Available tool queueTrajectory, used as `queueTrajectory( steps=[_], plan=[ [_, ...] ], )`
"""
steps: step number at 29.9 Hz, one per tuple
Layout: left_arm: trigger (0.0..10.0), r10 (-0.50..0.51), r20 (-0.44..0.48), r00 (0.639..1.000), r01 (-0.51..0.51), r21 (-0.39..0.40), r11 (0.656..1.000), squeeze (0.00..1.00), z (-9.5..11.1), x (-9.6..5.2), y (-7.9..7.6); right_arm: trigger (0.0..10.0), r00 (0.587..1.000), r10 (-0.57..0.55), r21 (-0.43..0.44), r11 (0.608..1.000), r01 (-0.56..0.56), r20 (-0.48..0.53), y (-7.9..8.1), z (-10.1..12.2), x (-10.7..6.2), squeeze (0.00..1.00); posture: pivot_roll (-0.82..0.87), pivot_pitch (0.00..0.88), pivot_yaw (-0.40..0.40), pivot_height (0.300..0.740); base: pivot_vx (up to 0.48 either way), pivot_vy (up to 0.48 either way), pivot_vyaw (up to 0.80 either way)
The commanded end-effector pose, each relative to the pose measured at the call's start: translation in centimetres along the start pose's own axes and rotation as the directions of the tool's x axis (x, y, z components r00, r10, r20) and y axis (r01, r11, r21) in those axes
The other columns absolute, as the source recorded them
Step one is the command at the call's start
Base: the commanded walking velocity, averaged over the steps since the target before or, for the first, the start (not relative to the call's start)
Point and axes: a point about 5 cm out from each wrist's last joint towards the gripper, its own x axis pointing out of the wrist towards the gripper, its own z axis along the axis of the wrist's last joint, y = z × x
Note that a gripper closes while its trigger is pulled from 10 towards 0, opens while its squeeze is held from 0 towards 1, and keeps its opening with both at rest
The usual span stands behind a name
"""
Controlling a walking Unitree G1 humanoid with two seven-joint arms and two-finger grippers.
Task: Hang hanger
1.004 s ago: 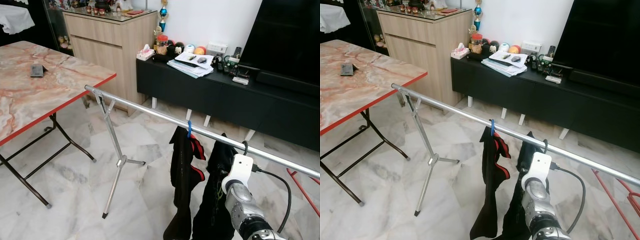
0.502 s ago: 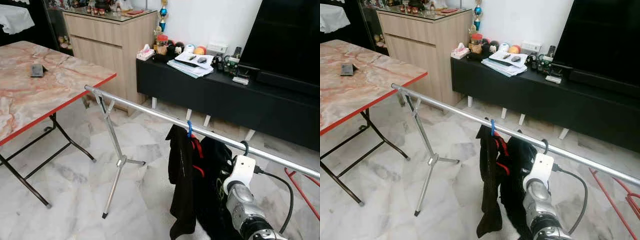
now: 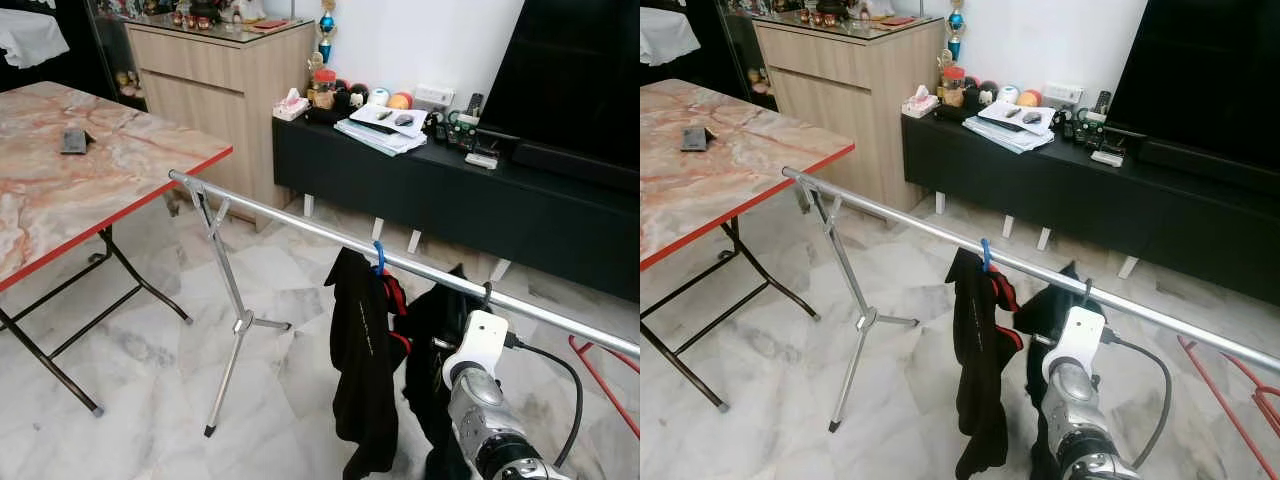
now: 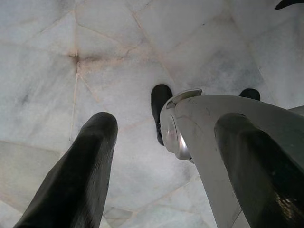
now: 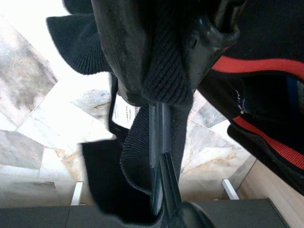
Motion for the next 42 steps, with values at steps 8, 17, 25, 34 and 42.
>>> queueTrajectory(
  steps=[8, 17, 25, 34, 42],
  plan=[
    [10.0, -0.015, -0.019, 1.0, 0.015, 0.006, 1.0, 0.0, -0.5, 0.0, -0.6, 0.0, 1.0, 0.016, 0.051, 0.999, -0.017, 0.026, 0.5, 0.0, -0.1, 0.0, 0.12, 0.035, -0.062, 0.74, 0.0, 0.0, 0.0],
    [10.0, -0.014, -0.018, 1.0, 0.014, 0.007, 1.0, 0.0, -0.6, 0.0, -0.6, 0.0, 0.974, 0.025, 0.048, 0.998, -0.037, 0.225, 0.3, 1.7, -0.5, 0.0, 0.12, 0.037, -0.068, 0.74, 0.0, 0.0, 0.0],
    [10.0, -0.017, -0.02, 1.0, 0.017, 0.008, 1.0, 0.0, -0.7, 0.0, -0.7, 0.0, 0.966, 0.049, -0.002, 0.999, -0.051, 0.254, -0.2, 0.0, -1.4, 0.0, 0.11, 0.043, -0.075, 0.74, 0.0, 0.0, 0.0],
    [10.0, -0.006, -0.018, 1.0, 0.006, 0.009, 1.0, 0.0, -0.7, 0.0, -0.7, 0.0, 0.972, 0.06, -0.042, 0.998, -0.052, 0.229, -1.2, -2.8, -2.8, 0.0, 0.11, 0.043, -0.08, 0.74, 0.0, 0.0, 0.0],
    [10.0, -0.004, -0.012, 1.0, 0.004, 0.009, 1.0, 0.0, -0.5, 0.0, -0.6, 10.0, 0.978, 0.045, -0.058, 0.998, -0.034, 0.206, -2.3, -4.4, -3.7, 0.0, 0.1, 0.041, -0.078, 0.74, 0.0, 0.0, 0.0]
  ],
)
